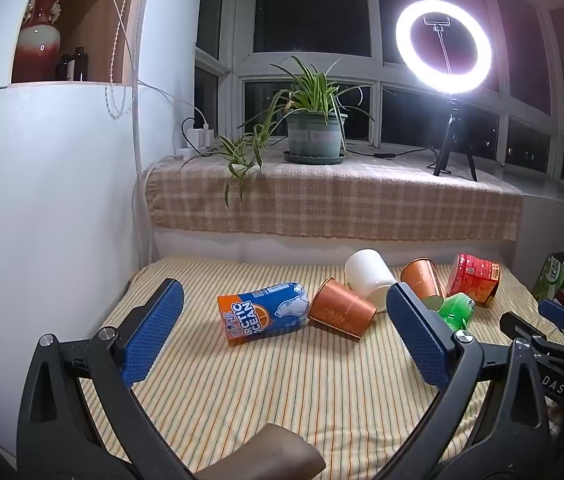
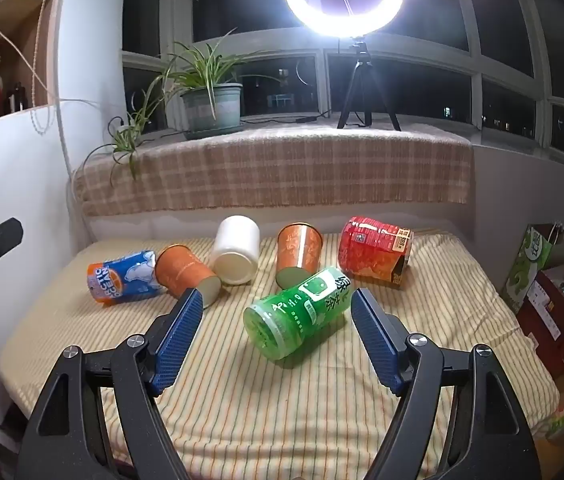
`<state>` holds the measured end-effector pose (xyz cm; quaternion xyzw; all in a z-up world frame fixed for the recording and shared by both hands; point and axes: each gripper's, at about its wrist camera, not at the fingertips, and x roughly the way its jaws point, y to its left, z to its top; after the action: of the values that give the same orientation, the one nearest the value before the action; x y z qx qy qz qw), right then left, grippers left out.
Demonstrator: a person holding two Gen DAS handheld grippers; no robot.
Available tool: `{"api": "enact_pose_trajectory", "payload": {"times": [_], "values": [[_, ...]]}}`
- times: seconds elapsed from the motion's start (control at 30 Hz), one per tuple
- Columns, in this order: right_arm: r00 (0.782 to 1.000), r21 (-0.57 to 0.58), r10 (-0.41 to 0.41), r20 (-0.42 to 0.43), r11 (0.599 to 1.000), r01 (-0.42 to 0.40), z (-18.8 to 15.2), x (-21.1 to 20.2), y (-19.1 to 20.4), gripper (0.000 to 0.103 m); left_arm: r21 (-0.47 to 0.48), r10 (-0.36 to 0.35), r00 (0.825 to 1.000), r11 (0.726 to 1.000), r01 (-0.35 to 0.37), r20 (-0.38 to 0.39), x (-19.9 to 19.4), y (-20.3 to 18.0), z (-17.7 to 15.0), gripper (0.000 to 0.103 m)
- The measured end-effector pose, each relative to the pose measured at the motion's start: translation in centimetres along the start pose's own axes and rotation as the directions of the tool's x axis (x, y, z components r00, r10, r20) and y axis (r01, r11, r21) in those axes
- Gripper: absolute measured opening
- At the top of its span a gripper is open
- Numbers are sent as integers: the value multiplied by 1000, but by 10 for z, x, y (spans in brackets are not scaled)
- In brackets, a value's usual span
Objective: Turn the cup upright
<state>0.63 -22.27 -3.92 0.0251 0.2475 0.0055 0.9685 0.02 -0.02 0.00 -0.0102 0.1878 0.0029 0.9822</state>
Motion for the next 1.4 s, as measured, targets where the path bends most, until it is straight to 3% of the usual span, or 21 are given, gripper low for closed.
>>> {"api": "enact_pose_trajectory", "payload": {"times": [0.5,0.6,1.4], "values": [[1000,-13,2,-4,1000,-2,13,0,0,76,-9,0,1000,1000,0,13,-1,7,-3,103],[1000,-28,-2,7,1000,3,2,1,5,76,-8,-1,1000,1000,1,12,-1,10,-3,103],[1000,-45,-1,10,999,2,1,2,7,77,-10,1,1000,1000,-1,11,-1,10,-3,103]]}}
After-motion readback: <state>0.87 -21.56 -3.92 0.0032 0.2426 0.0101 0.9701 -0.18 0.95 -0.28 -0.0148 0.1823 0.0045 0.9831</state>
